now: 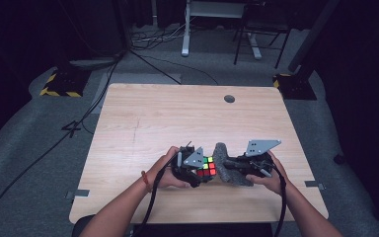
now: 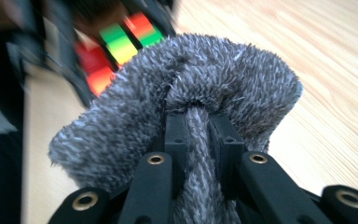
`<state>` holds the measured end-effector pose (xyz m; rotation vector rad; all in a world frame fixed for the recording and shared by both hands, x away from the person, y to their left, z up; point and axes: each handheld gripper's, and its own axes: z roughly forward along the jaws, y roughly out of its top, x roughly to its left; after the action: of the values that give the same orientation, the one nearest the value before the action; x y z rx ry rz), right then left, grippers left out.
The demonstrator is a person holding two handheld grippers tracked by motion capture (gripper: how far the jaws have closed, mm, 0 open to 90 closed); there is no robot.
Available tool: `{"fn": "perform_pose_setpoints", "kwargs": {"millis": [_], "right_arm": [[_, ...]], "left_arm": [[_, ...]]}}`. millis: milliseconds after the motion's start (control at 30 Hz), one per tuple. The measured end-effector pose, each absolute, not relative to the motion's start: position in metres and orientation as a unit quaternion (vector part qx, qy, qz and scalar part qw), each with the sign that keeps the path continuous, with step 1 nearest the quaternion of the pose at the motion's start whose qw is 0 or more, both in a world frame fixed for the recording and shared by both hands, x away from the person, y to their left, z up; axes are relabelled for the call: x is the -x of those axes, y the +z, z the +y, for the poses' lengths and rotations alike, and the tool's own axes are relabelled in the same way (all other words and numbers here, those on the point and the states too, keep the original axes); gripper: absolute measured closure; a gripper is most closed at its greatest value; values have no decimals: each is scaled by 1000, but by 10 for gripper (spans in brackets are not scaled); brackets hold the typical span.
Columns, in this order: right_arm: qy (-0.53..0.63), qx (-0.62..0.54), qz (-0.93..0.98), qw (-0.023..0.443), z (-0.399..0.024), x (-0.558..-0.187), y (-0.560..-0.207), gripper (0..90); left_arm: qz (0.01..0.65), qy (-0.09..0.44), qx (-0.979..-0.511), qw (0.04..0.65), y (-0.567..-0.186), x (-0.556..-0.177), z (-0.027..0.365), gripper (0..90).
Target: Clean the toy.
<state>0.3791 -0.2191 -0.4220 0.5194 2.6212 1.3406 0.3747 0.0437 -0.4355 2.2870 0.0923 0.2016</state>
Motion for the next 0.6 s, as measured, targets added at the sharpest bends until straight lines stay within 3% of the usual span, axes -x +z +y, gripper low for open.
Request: {"fn": "perform_pose_setpoints", "kwargs": {"millis": [100,400,600], "right_arm": [[458,-173,870,53,-219,-384,-429,802],[478,-144,866,40,-210,-377,-427,803],[495,-123,859,36,-201,-371,-422,803]], "left_arm": [[37,74,-903,421,-433,-375,45,339],[35,60,-908,414,-442,-376,41,337],[24,66,-923,379,-448,-373,31,331]]}}
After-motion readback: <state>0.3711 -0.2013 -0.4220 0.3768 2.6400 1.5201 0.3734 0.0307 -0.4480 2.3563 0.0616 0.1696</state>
